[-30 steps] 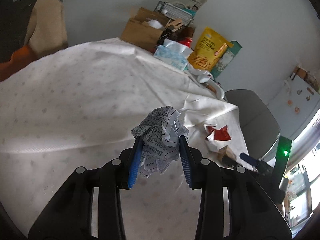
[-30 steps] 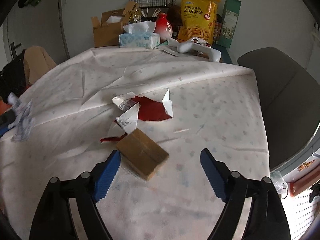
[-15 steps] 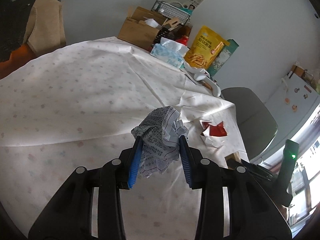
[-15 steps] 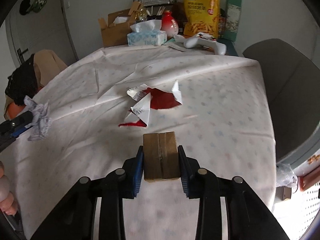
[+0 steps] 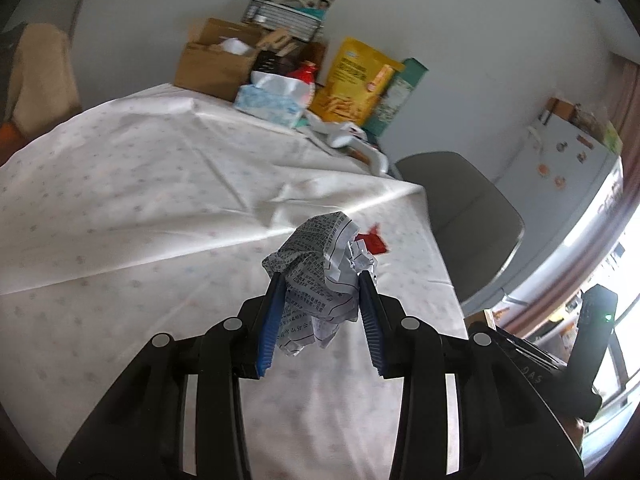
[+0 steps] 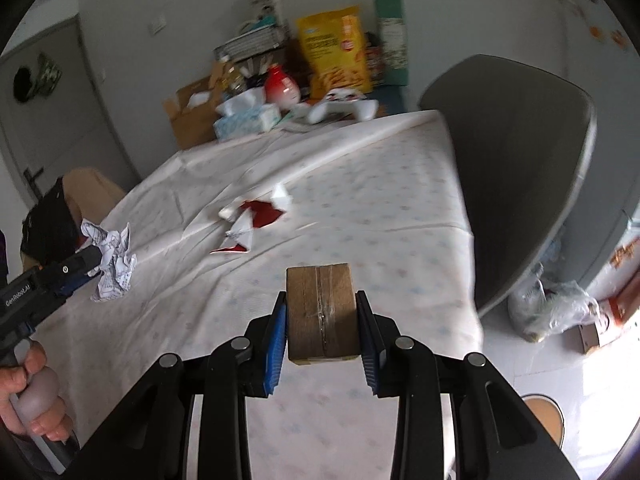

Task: Collect trash
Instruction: 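Carry the paper and box off the table toward the bucket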

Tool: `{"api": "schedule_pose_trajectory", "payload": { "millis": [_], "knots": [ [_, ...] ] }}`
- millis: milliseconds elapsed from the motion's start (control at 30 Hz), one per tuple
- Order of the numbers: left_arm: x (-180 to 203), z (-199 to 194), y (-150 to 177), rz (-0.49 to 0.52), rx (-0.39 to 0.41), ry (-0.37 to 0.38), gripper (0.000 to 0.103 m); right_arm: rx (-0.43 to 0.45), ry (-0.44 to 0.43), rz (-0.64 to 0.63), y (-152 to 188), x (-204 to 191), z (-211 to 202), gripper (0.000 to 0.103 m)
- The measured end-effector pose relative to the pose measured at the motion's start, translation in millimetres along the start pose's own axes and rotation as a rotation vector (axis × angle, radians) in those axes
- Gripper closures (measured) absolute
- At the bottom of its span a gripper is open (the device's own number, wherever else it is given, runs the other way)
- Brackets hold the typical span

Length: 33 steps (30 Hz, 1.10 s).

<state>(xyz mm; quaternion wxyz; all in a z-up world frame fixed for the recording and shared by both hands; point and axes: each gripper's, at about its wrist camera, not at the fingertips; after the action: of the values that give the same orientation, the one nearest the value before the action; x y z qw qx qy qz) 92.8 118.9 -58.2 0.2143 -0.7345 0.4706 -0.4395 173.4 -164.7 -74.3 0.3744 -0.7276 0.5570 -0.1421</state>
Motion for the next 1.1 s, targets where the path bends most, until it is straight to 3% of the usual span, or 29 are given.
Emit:
{"api": "schedule_pose_trajectory", "payload": {
  "millis": [1100],
  "knots": [
    [205, 79, 55, 0.291, -0.168, 0.233, 0.066, 0.079, 0.268, 0.323, 60, 210, -95, 0.07]
  ]
}}
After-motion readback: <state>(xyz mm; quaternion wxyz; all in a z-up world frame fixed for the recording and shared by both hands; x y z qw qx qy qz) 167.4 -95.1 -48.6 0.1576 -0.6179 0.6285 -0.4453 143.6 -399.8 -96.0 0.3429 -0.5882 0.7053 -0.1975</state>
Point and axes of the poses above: each gripper's, at about its wrist camera, not at the fingertips, and z roughly the way its jaws point, x to its right, y to its underside, and after that the axes turned 2 degrees about x, right-handed
